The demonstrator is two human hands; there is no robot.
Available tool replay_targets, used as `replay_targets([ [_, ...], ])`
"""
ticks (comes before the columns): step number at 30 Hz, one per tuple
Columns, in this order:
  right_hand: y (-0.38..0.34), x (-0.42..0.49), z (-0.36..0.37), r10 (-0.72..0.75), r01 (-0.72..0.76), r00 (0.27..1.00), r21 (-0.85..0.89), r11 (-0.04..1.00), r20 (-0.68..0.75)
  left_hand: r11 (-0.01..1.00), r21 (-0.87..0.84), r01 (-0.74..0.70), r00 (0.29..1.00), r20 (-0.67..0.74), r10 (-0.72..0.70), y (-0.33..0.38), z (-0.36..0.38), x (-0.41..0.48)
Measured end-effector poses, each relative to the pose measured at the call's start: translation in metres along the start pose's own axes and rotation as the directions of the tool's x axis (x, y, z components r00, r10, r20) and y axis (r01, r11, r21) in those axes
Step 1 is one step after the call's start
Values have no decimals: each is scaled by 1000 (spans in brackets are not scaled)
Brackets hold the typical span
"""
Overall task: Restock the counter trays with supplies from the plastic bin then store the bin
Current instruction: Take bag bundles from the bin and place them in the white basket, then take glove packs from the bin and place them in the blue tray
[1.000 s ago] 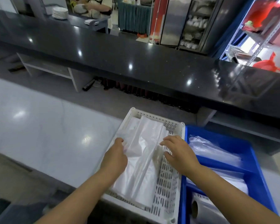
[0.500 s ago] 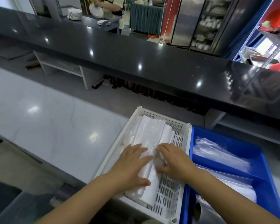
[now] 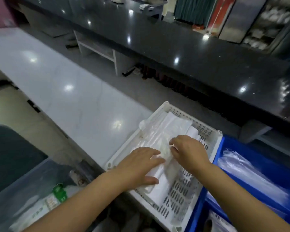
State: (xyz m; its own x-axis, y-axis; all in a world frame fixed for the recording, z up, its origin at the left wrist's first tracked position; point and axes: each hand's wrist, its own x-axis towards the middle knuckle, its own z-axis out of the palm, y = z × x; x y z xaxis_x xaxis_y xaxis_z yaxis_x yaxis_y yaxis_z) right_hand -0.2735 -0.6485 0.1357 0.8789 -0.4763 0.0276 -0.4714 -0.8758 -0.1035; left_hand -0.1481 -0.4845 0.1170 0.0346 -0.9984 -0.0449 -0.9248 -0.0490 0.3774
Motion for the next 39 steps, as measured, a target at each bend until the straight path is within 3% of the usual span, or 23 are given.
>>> replay_targets([
  [6, -56, 29, -10, -171, 172, 984, 11, 985, -56, 962, 96, 257, 923, -320, -214, -30, -38, -79],
  [15, -197, 55, -21, -432, 438, 895, 41, 898, -107, 784, -56, 619, 659, -506, -556, -87, -76, -231],
  [21, -303, 59, 15, -527, 527, 850, -11, 850, 7, 669, -131, 732, 559, -446, -699, -137, -64, -331],
  [26, -377, 60, 68, -580, 583, 807, 9, 813, 108, 579, -189, 793, 513, -305, -802, -184, -35, -404],
  [32, -406, 56, 165, -399, 427, 815, 31, 904, 421, 466, -281, 839, 442, -147, -885, -221, 15, -453],
  [39, -405, 64, 278, -195, 246, 662, 36, 969, 724, 390, -321, 863, 411, -2, -911, -246, 85, -458],
])
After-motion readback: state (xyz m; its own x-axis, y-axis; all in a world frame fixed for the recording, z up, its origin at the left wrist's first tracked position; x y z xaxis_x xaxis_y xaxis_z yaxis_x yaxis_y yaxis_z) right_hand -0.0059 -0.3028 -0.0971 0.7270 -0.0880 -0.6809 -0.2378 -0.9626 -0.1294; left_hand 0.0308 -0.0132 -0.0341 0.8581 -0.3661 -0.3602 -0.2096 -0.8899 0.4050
